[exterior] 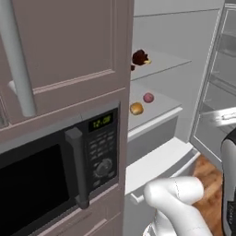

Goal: Gather the potato and onion from the fridge and place them on a tray on the dining counter. Then gather the steak and chicken drumstick from the fridge and place them on the other tray.

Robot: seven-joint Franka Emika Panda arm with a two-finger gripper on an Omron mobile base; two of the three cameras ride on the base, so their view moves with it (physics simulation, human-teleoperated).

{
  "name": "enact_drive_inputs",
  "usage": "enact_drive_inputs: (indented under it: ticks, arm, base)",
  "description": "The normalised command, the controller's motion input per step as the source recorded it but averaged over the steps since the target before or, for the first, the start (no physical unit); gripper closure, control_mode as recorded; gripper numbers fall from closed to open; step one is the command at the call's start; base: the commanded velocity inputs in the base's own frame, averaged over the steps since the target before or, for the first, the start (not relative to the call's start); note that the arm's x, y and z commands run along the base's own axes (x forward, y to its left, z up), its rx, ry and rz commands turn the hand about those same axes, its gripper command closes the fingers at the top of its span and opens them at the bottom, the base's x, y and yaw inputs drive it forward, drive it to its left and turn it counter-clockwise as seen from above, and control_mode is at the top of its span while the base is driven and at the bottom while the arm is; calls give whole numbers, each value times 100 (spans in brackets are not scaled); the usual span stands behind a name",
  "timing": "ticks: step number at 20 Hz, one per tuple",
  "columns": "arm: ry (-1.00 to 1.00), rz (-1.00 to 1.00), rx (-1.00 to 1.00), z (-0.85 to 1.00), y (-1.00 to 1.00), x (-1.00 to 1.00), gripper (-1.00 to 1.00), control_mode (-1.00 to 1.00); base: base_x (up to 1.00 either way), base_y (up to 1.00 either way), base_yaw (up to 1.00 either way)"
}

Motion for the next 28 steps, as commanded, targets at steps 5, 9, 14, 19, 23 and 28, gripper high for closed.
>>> enact_drive_inputs:
  ticks: [5,9,14,19,23,28]
  arm:
    - [0,0,0,0,0,0,-100,100]
    - [0,0,0,0,0,0,-100,100]
    - [0,0,0,0,0,0,-100,100]
    - [0,0,0,0,0,0,-100,100]
    - [0,0,0,0,0,0,-100,100]
    - [0,0,0,0,0,0,-100,100]
  base:
    - [49,-37,43]
    - [54,-25,33]
    - [49,-26,30]
    - [53,-8,23]
    - [52,-17,26]
    - [40,-2,21]
